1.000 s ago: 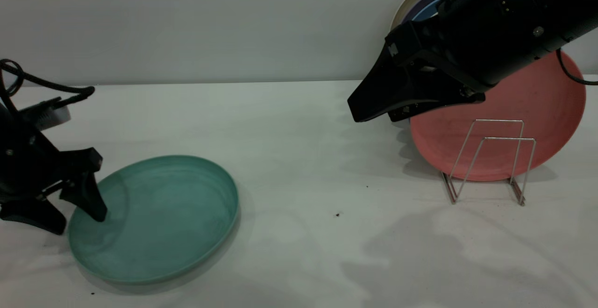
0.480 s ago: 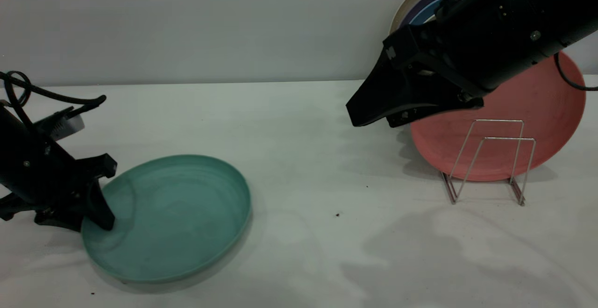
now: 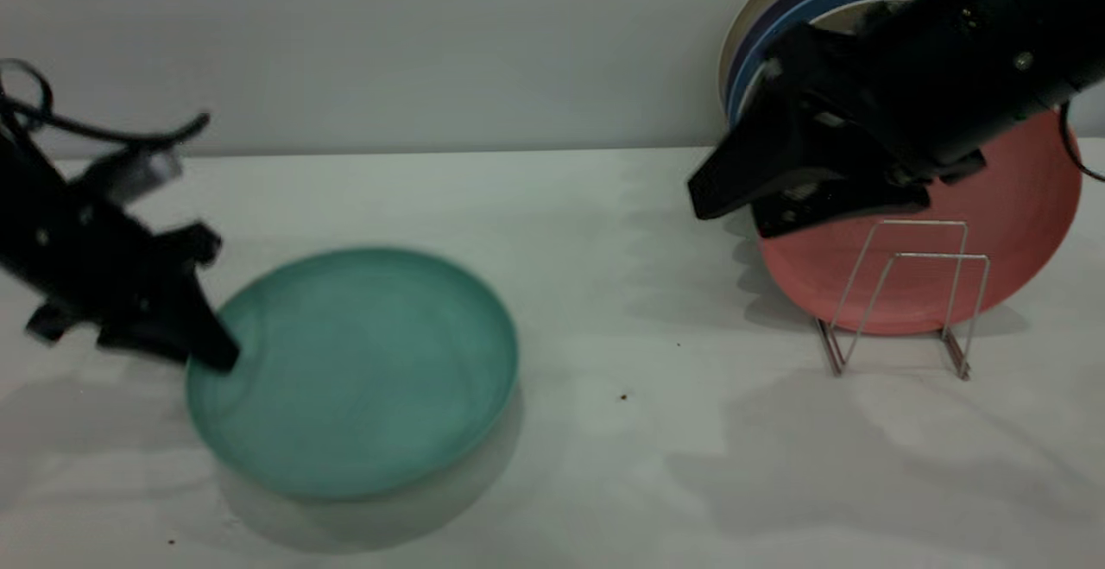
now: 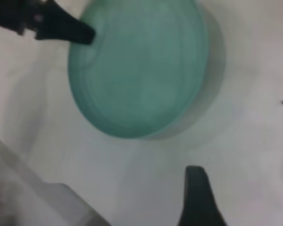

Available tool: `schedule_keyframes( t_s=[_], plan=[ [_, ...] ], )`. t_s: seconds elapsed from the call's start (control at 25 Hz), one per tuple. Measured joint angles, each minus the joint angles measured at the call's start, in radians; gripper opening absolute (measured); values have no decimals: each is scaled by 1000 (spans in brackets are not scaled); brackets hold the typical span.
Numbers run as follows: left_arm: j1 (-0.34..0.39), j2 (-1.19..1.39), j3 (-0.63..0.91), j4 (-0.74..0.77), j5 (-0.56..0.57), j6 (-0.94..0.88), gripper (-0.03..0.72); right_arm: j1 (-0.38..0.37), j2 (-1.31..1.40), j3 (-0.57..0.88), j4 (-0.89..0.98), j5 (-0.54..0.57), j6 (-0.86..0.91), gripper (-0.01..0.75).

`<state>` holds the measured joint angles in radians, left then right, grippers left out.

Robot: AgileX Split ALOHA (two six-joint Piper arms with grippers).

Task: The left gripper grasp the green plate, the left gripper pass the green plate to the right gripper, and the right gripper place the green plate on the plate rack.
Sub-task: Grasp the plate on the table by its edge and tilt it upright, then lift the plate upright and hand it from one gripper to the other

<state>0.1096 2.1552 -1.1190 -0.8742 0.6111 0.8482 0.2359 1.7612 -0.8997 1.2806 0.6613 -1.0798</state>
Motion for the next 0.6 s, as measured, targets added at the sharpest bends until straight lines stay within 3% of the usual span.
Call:
schedule_keyframes(
  t_s=[0.28, 0.6],
  plan=[
    [-4, -14, -10, -178, 141, 248, 18, -41, 186, -164, 13, 150, 15, 511],
    [-100, -14, -10, -216, 145, 283, 16, -26, 302, -256, 41, 224, 49, 511]
  ],
)
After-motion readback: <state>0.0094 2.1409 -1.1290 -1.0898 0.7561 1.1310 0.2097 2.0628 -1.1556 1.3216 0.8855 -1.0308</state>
